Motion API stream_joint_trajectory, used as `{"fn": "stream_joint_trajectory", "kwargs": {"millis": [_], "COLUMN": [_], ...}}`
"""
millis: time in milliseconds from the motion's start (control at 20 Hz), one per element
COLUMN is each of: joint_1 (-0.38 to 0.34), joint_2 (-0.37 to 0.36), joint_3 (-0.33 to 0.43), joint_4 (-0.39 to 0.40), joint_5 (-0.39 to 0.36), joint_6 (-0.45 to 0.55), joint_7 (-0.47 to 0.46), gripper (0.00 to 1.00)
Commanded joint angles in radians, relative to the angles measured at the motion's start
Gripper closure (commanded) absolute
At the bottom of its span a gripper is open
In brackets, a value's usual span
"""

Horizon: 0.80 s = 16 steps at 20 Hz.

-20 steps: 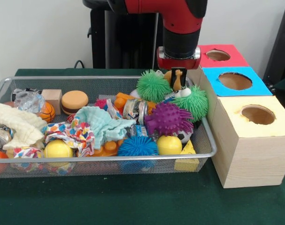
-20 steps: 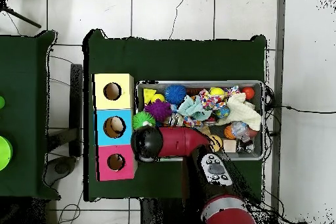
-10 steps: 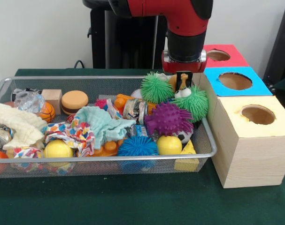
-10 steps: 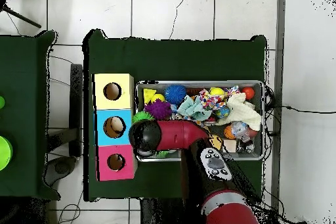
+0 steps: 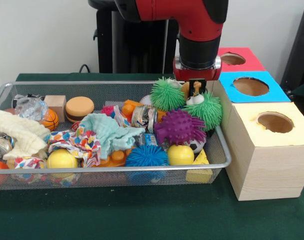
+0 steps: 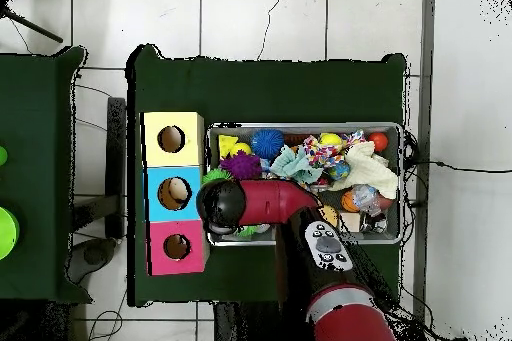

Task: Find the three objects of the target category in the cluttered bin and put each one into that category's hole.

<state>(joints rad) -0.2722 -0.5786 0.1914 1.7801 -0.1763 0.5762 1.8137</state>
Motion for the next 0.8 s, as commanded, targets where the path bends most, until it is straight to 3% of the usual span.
{"fn": "stream_joint_trajectory", "kwargs": {"millis": [50, 350, 800], "joint_1": [-0.02, 0.0, 0.009], "joint_2": [0.028, -0.086, -0.148], "joint_3": [0.106, 0.084, 0.075], "joint_4": [-0.101, -0.07, -0.049], "joint_5": [0.002, 0.024, 0.025], "joint_6": [0.016, 0.175, 0.25], "joint_7": [-0.015, -0.006, 0.009], "gripper": [1.0, 1.0, 1.0]}}
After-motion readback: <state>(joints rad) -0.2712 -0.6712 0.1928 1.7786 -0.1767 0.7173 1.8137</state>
